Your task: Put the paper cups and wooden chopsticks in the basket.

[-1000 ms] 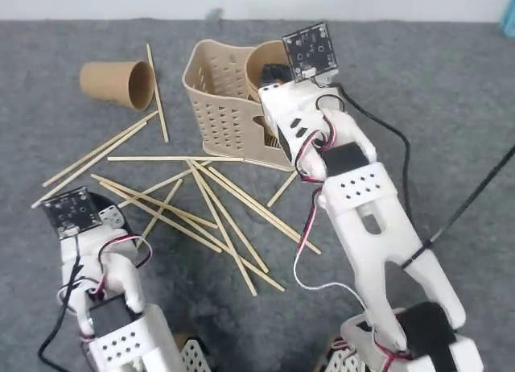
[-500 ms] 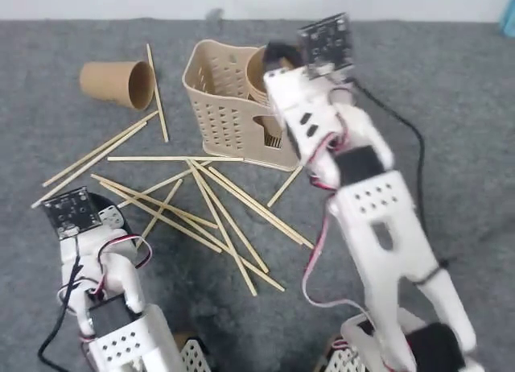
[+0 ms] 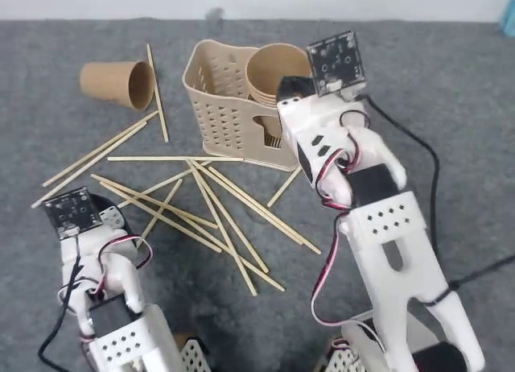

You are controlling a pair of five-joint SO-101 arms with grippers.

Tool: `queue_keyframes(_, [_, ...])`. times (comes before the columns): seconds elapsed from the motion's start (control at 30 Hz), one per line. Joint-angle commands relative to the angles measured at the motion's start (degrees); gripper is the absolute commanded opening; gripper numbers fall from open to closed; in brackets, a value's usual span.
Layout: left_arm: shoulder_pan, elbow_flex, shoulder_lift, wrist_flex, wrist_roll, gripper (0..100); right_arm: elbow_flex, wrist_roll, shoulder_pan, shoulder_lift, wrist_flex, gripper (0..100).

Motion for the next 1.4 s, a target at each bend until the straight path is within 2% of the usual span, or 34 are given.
queue_keyframes(0.0, [0.18,-0.22,-0.88,0.26,-0.44,1,1.58,-0.18,-0.31,1.10,-6.20,0.9])
queue_keyframes(0.23, [0.18,-0.22,-0.88,0.44,-0.44,1,2.29,-0.18,-0.57,3.56,-3.03,0.8])
queue_keyframes(0.47, [0.18,-0.22,-0.88,0.44,-0.44,1,-10.02,-0.18,-0.31,-9.54,5.32,0.8])
queue_keyframes(0.57, [0.18,-0.22,-0.88,0.44,-0.44,1,-14.95,-0.35,-0.31,-16.31,15.69,0.9])
queue_keyframes(0.73, [0.18,-0.22,-0.88,0.53,-0.44,1,-12.31,-0.35,-0.31,-25.80,40.57,0.9])
queue_keyframes(0.87, [0.18,-0.22,-0.88,0.53,-0.44,1,-2.81,-0.26,3.21,-32.57,48.57,0.9])
queue_keyframes(1.0, [0.26,-0.48,-0.88,0.53,-0.44,2,10.90,-0.26,11.38,-39.43,45.41,0.9])
queue_keyframes(1.1, [0.18,-1.98,-0.79,1.76,-0.35,7,23.03,-0.26,16.57,-44.62,40.40,0.9])
queue_keyframes(1.2, [0.18,-3.91,-0.79,4.40,-0.26,12,35.43,-0.26,19.91,-49.71,33.98,0.9])
queue_keyframes(1.37, [0.09,-7.25,-0.79,4.92,-0.35,12,52.04,-0.18,23.34,-58.33,20.79,0.8])
